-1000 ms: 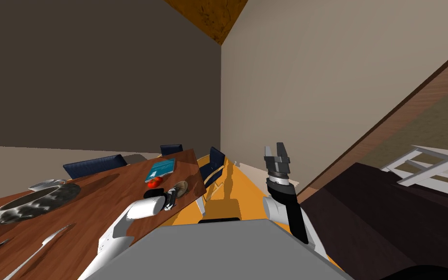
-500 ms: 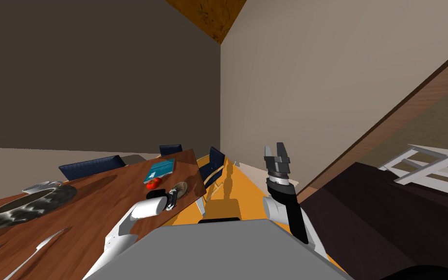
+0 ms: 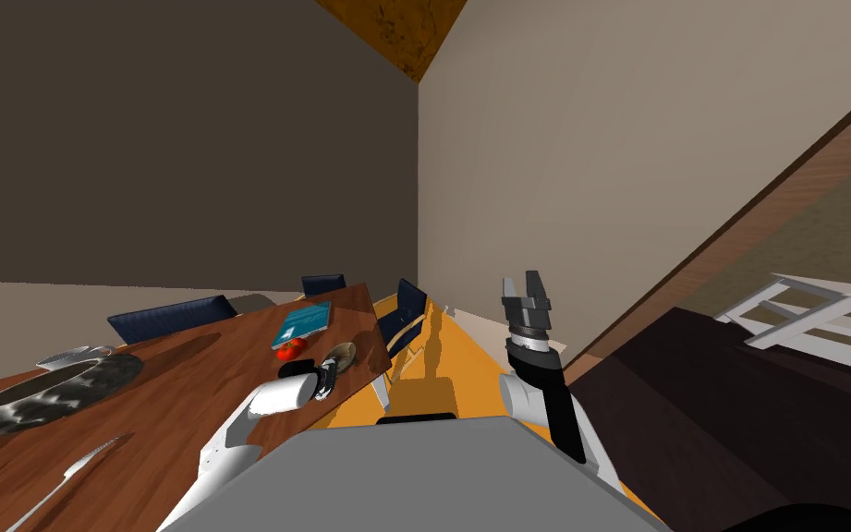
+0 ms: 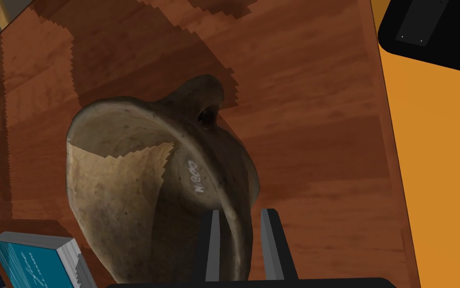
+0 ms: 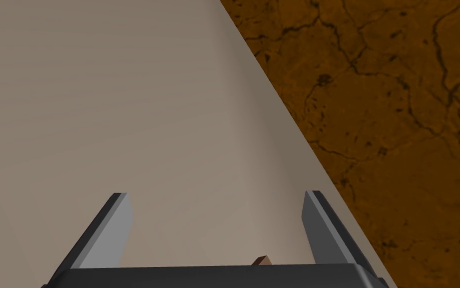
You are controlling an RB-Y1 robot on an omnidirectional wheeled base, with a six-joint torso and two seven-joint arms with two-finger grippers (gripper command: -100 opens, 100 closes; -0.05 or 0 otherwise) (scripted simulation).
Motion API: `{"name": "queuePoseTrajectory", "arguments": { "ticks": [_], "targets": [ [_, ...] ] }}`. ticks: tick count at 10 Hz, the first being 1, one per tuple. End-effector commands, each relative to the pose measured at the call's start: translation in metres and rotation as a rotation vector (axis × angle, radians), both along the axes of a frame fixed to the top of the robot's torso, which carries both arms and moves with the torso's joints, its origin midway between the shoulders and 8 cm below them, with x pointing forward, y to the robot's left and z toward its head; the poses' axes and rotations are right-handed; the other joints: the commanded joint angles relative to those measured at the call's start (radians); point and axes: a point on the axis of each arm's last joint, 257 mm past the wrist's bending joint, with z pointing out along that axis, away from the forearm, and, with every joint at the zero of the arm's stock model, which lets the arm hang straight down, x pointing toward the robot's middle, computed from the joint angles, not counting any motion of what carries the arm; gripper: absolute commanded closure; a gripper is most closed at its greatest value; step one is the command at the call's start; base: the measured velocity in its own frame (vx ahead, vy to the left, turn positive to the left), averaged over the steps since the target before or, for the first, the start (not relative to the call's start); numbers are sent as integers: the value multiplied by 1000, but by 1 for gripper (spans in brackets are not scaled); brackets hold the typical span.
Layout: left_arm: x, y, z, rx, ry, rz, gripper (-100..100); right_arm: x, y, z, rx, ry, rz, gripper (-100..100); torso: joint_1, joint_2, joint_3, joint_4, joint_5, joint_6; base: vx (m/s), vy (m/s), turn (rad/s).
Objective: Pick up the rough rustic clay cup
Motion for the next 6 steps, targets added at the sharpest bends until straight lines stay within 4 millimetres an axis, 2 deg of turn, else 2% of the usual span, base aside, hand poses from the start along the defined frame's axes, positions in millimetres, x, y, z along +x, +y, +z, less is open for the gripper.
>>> {"name": "queuePoseTrajectory", "arguments": {
  "ticks": [1, 2, 4, 5, 6],
  "targets": [
    [0, 0, 0, 0, 0, 0, 0, 0, 0, 0, 0, 0, 0, 0, 0, 0, 0, 0, 0, 0, 0, 0, 0],
    [-1, 0, 6, -3, 0, 3, 100, 0, 0, 0, 0, 0, 0, 0, 0, 0, 0, 0, 0, 0, -5, -7, 31],
    [-3, 1, 14, -3, 1, 0, 100, 0, 0, 0, 0, 0, 0, 0, -2, 2, 1, 1, -1, 0, -11, -12, 31],
    [-3, 0, 12, -3, 0, 2, 100, 0, 0, 0, 0, 0, 0, 0, -2, 2, 2, 1, -2, 0, -5, -6, 7],
    [-4, 0, 12, -4, 2, 3, 0, 0, 0, 0, 0, 0, 0, 0, -2, 2, 1, 1, -2, 1, 0, 0, 0]
  ]
}}
